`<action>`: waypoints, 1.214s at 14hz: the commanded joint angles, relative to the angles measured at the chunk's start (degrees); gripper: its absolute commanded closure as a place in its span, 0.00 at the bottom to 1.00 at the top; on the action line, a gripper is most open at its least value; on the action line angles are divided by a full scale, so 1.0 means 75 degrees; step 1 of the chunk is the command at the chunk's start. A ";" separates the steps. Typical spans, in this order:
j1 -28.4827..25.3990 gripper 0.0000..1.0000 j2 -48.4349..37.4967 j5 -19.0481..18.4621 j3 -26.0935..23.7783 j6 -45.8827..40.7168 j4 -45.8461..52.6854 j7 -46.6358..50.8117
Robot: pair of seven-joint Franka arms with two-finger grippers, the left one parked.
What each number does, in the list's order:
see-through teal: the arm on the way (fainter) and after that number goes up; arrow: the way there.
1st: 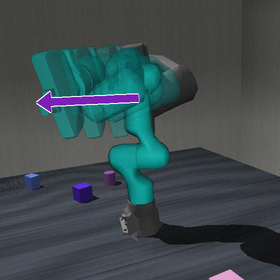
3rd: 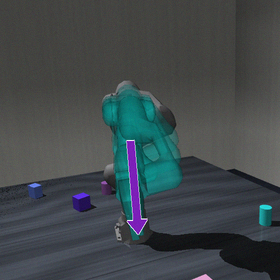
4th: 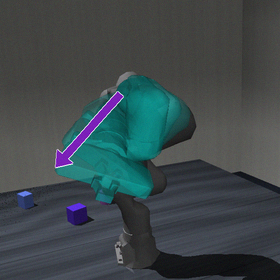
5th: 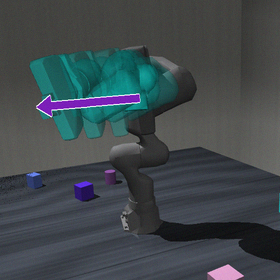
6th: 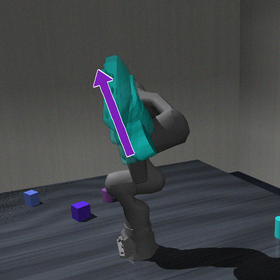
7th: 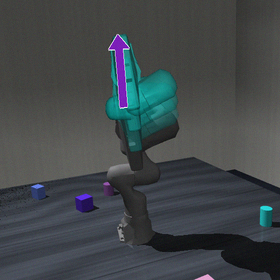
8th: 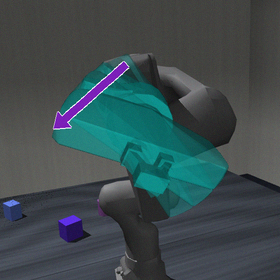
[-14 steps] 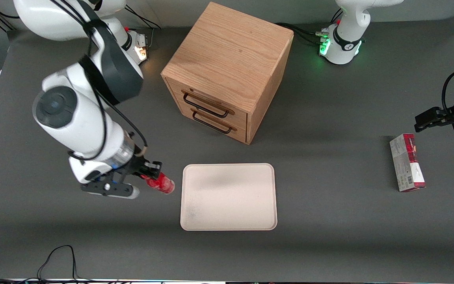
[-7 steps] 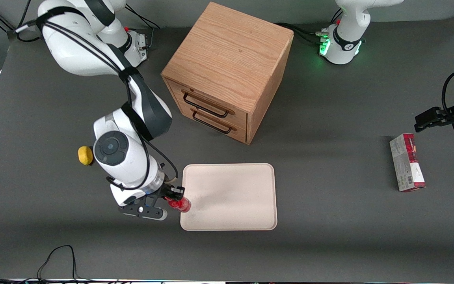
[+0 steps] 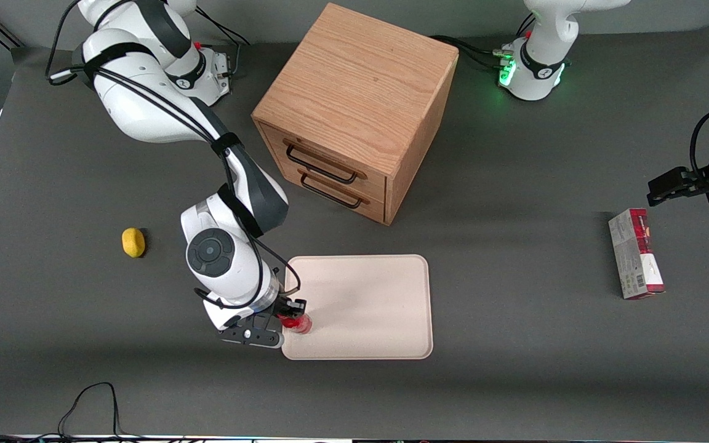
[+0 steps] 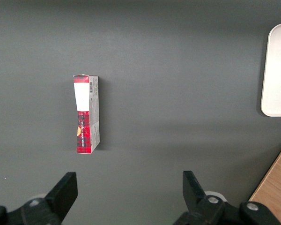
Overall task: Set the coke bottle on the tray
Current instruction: 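Set the bottle upright on the tray and open the right gripper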
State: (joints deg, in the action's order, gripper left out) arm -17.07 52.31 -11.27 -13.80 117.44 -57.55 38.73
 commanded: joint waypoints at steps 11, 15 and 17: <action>-0.0150 0.00 -0.1170 -0.0584 0.0362 0.0398 -0.1136 0.0437; -0.0103 0.00 -0.2939 0.0244 0.0853 -0.1005 -0.2391 -0.1152; -0.0068 0.00 -0.3783 0.1252 0.1590 -0.1931 -0.2719 -0.2206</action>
State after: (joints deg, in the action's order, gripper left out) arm -17.79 33.22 -7.98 -6.94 107.09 -70.04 29.75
